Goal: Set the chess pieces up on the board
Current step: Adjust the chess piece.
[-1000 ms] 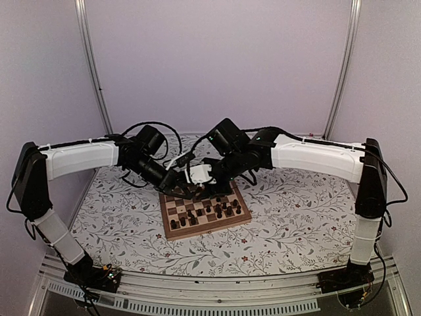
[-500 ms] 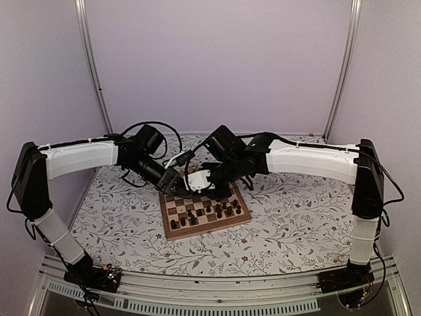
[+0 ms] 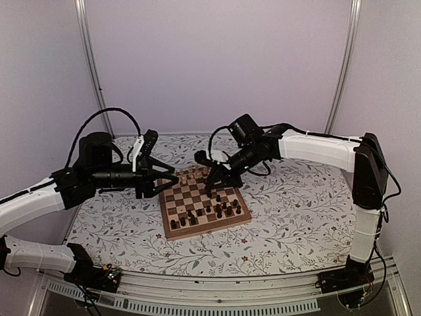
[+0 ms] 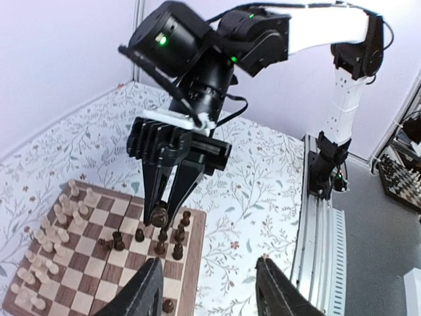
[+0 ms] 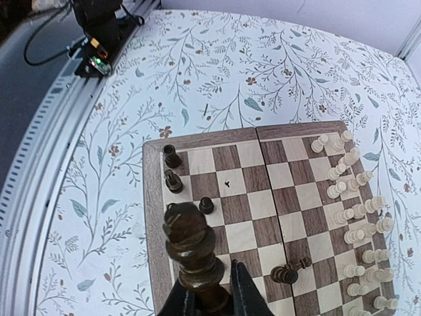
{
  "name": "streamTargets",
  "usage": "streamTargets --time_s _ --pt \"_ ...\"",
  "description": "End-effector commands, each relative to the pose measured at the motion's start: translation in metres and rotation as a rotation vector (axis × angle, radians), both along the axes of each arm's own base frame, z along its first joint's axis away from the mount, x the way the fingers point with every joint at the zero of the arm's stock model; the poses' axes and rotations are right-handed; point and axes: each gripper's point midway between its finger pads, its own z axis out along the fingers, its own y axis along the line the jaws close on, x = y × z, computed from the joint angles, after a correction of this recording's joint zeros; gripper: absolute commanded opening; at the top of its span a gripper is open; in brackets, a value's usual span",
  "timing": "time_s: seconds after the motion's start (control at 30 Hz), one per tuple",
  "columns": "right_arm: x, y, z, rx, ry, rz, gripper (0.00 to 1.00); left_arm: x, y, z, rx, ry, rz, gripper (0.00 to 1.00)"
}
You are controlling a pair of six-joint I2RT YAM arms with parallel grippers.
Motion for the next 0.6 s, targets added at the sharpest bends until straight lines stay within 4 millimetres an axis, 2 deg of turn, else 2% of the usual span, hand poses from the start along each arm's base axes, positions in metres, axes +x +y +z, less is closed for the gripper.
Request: streamTargets --time_s 0.0,0.2,0.4,0.57 --pt "-0.029 0.001 0.034 0.125 0.203 0.069 0.09 0.020 -0.009 0.027 -0.085 -0.192 0.101 0.52" --pt "-0.034 0.002 0.039 0.148 0.260 0.090 0.09 0.021 -0.039 0.013 -0.022 -0.177 0.050 0.54" --pt "-0.035 0.001 0.039 0.148 0.268 0.090 0.10 0.022 -0.056 0.002 0.006 -0.144 0.002 0.54" --pt "-0.037 0.000 0.041 0.151 0.264 0.094 0.10 0.026 -0.066 -0.008 0.037 -0.109 -0.016 0.46"
